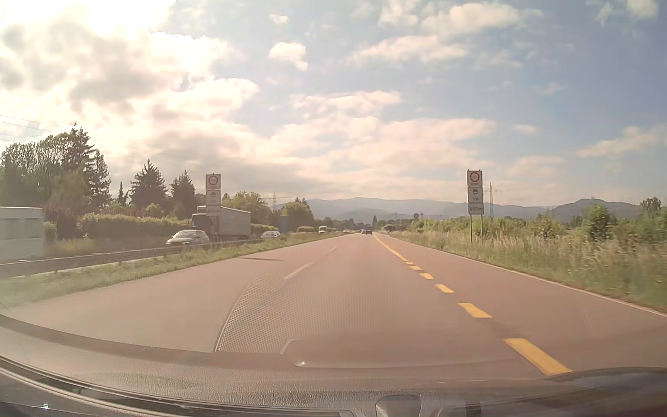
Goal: Follow the waypoints while adhering to traffic rules and regulations
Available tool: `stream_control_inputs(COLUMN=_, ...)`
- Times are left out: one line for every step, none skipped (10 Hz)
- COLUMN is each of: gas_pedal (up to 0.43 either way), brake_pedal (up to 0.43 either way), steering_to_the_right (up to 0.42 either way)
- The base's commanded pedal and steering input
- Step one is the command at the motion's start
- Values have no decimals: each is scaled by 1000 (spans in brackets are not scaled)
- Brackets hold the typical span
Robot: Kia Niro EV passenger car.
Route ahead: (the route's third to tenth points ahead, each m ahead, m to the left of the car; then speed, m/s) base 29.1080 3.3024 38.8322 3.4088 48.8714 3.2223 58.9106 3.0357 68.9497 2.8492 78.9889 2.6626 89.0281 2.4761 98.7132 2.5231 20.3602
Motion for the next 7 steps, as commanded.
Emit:
stream_control_inputs(gas_pedal=150, brake_pedal=0, steering_to_the_right=0)
stream_control_inputs(gas_pedal=150, brake_pedal=0, steering_to_the_right=0)
stream_control_inputs(gas_pedal=150, brake_pedal=0, steering_to_the_right=-1)
stream_control_inputs(gas_pedal=150, brake_pedal=0, steering_to_the_right=0)
stream_control_inputs(gas_pedal=150, brake_pedal=0, steering_to_the_right=0)
stream_control_inputs(gas_pedal=150, brake_pedal=0, steering_to_the_right=0)
stream_control_inputs(gas_pedal=150, brake_pedal=0, steering_to_the_right=-1)
